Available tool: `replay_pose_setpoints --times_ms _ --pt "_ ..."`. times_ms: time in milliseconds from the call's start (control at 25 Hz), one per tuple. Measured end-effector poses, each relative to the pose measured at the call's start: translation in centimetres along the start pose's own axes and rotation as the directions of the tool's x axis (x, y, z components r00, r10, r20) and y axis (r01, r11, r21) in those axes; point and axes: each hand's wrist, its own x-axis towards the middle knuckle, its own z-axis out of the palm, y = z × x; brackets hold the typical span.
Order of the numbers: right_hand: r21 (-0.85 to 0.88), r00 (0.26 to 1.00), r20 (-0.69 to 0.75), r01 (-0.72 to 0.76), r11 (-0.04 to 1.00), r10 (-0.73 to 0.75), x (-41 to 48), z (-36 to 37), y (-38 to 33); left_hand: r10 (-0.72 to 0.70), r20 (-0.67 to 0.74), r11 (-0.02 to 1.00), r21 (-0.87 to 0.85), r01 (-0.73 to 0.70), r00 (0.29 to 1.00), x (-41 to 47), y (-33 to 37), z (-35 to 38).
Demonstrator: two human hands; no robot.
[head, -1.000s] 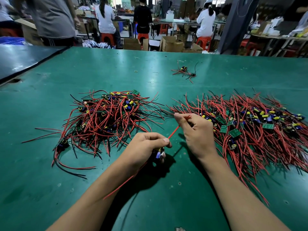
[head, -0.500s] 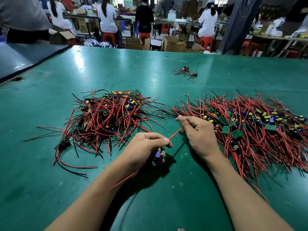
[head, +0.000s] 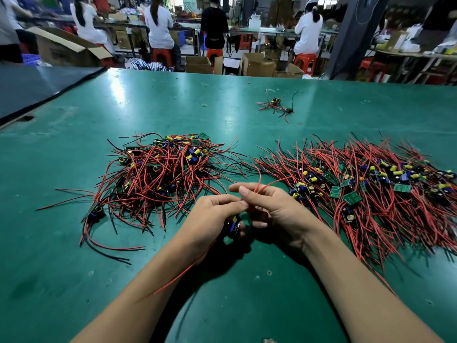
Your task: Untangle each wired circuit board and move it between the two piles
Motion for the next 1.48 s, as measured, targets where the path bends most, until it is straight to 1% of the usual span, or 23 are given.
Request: replay_pose_setpoints --times_ms 80,120,200,280,360,480,520,560,600,640,720,800,840,880,920,1040,1120,1160,1240,1280,1320,1400,1480 --pt "-0.016 0.999 0.011 0.031 0.999 -0.031 -0.1 -0.1 0.0 -0.028 -0.012 0.999 -0.018 0.027 1.000 0.0 0.1 -0.2" --pt "-0.052 0.998 -0.017 0.059 0.997 -0.060 -0.2 -0.1 0.0 -0.031 -0.019 0.999 -0.016 0.031 0.999 0.0 0.1 -0.2" --pt "-0.187 0.983 -0.113 0.124 0.974 -0.147 -0.3 0.1 -0.1 -0.026 -0.018 1.000 -0.006 0.026 1.000 0.1 0.2 -0.4" --pt "-0.321 0.939 -0.206 0.202 0.925 -0.277 -0.2 0.0 -0.2 -0.022 -0.003 0.999 0.025 0.023 1.000 0.2 0.2 -0.6" --pt "-0.443 0.881 -0.259 0.256 0.860 -0.396 -0.1 -0.5 -0.6 -0.015 0.009 0.998 0.053 0.014 1.000 0.1 0.1 -0.6" --pt "-0.649 0.794 -0.305 0.231 0.725 -0.526 -0.1 -1.7 -1.4 -0.006 0.012 0.997 0.072 0.005 1.000 0.1 0.0 -0.4" --pt "-0.689 0.772 -0.325 0.203 0.696 -0.547 0.0 -2.1 -1.4 -0.001 0.014 0.997 0.075 0.000 1.000 0.2 -0.1 -0.3" --pt "-0.694 0.761 -0.357 0.172 0.699 -0.542 0.1 -2.4 -1.4 0.007 0.019 0.997 0.083 -0.008 1.000 0.2 -0.1 -0.1" --pt "-0.650 0.765 -0.404 0.146 0.746 -0.502 0.3 -2.4 -1.3 0.015 0.024 0.995 0.096 -0.017 1.000 0.2 -0.2 0.0" --pt "-0.550 0.781 -0.457 0.129 0.825 -0.426 0.4 -2.3 -1.3 0.024 0.030 0.993 0.116 -0.027 0.999 0.1 -0.2 0.1" --pt "-0.234 0.828 -0.515 0.115 0.965 -0.224 0.6 -1.8 -1.4 0.043 0.033 0.985 0.165 -0.048 0.999 -0.2 -0.1 0.2" --pt "0.048 0.880 -0.469 0.109 0.993 -0.074 0.5 -1.4 -1.7 0.054 0.009 0.984 0.169 -0.054 0.999 -0.4 -0.2 0.3" --pt "0.124 0.900 -0.434 0.105 0.987 -0.041 0.4 -1.4 -1.8 0.054 -0.020 0.988 0.147 -0.051 0.998 -0.3 -0.2 0.3" --pt "0.151 0.915 -0.404 0.094 0.984 -0.025 0.3 -1.3 -1.9 0.051 -0.056 0.992 0.116 -0.044 0.997 -0.2 -0.2 0.4" --pt "0.134 0.925 -0.379 0.074 0.988 -0.017 0.2 -1.1 -1.8 0.043 -0.094 0.996 0.078 -0.036 0.995 -0.1 -0.3 0.6" --pt "-0.061 0.948 -0.317 0.014 0.998 -0.032 -0.2 -0.1 -1.3 0.012 -0.161 0.998 -0.064 -0.023 0.987 0.5 -0.1 0.8" --pt "-0.246 0.948 -0.297 0.038 0.969 -0.112 -0.4 0.6 -0.8 -0.004 -0.153 0.990 -0.139 -0.017 0.988 0.7 0.1 0.6" --pt "-0.354 0.941 -0.293 0.059 0.933 -0.171 -0.4 0.8 -0.5 -0.011 -0.140 0.987 -0.161 -0.012 0.990 0.6 0.2 0.6" --pt "-0.578 0.916 -0.275 0.084 0.812 -0.291 -0.4 1.1 -0.1 -0.025 -0.124 0.980 -0.198 0.000 0.992 0.7 0.1 0.4" --pt "-0.649 0.904 -0.259 0.099 0.754 -0.341 -0.4 1.2 0.2 -0.032 -0.120 0.979 -0.206 0.007 0.992 0.7 0.0 0.3" --pt "-0.683 0.891 -0.253 0.111 0.722 -0.376 -0.4 1.4 0.5 -0.035 -0.116 0.980 -0.199 0.011 0.993 0.7 0.0 0.3" --pt "-0.699 0.866 -0.264 0.133 0.703 -0.426 -0.3 1.5 1.0 -0.040 -0.107 0.986 -0.165 0.022 0.993 0.7 -0.2 0.2" --pt "-0.764 0.817 -0.263 0.148 0.628 -0.513 -0.1 1.4 1.4 -0.043 -0.108 0.987 -0.158 0.026 0.993 0.6 -0.4 0.2"
